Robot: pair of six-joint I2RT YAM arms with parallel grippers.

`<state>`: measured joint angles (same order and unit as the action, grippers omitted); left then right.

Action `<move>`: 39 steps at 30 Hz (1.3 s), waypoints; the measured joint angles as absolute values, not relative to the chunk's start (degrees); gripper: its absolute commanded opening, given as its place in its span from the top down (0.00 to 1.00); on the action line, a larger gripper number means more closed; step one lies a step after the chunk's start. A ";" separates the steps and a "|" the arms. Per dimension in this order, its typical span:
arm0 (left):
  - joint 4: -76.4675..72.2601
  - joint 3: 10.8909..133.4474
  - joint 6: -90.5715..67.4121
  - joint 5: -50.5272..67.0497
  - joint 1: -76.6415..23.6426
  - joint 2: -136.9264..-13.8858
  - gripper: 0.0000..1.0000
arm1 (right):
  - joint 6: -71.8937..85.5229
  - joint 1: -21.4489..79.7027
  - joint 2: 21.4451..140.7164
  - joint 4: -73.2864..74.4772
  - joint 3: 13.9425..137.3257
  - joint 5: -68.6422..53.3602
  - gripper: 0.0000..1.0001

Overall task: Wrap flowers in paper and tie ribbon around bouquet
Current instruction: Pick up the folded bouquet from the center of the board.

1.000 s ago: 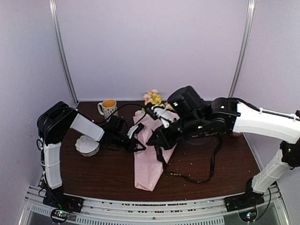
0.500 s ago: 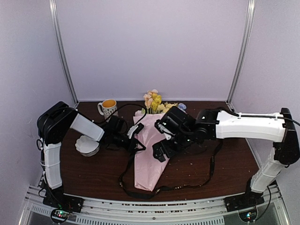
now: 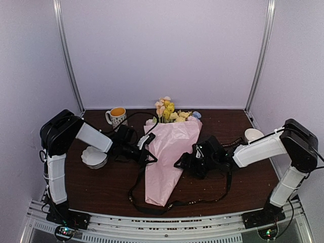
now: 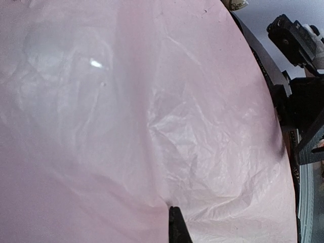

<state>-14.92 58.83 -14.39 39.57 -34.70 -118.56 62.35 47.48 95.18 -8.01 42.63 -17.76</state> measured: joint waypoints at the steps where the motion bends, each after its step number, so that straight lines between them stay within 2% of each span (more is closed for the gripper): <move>1: -14.92 58.83 -14.39 39.57 -34.70 -118.56 1.00 | 63.44 47.48 96.31 -10.66 42.63 -18.35 0.20; 4: -14.94 58.83 -14.39 39.55 -34.70 -118.56 1.00 | 66.57 47.48 99.77 -18.06 42.63 -19.92 0.33; 9: -14.96 58.81 -14.41 39.55 -34.70 -118.56 1.00 | 72.88 47.42 105.23 -28.91 42.22 -21.43 0.72; 13: -14.96 58.81 -14.41 39.55 -34.65 -118.56 1.00 | 75.11 47.42 107.15 -32.51 42.00 -22.17 0.99; 15: -14.98 58.81 -14.44 39.55 -34.54 -118.56 1.00 | 76.25 47.37 107.33 -33.58 41.95 -22.33 1.00; 16: -15.00 58.81 -14.44 39.53 -34.48 -118.56 0.95 | 76.42 47.35 107.33 -33.91 41.93 -22.48 1.00; 19: -15.38 58.33 -14.59 39.33 -34.44 -118.02 0.63 | 76.47 47.27 107.31 -34.37 41.95 -22.52 1.00; 22: -14.11 56.69 -15.03 37.08 -34.59 -114.59 0.49 | 76.34 47.24 107.26 -34.26 41.95 -22.48 1.00; 28: -5.19 55.18 -16.23 27.44 -34.11 -102.30 0.42 | 75.81 47.20 107.13 -32.64 41.95 -22.52 1.00; 36: 7.31 53.06 -20.01 16.95 -34.46 -87.26 0.45 | 73.52 47.20 106.59 -29.12 43.20 -22.52 1.00; 39: 14.46 50.11 -21.76 14.06 -36.80 -86.39 0.41 | 72.62 47.20 106.48 -27.51 43.88 -22.50 1.00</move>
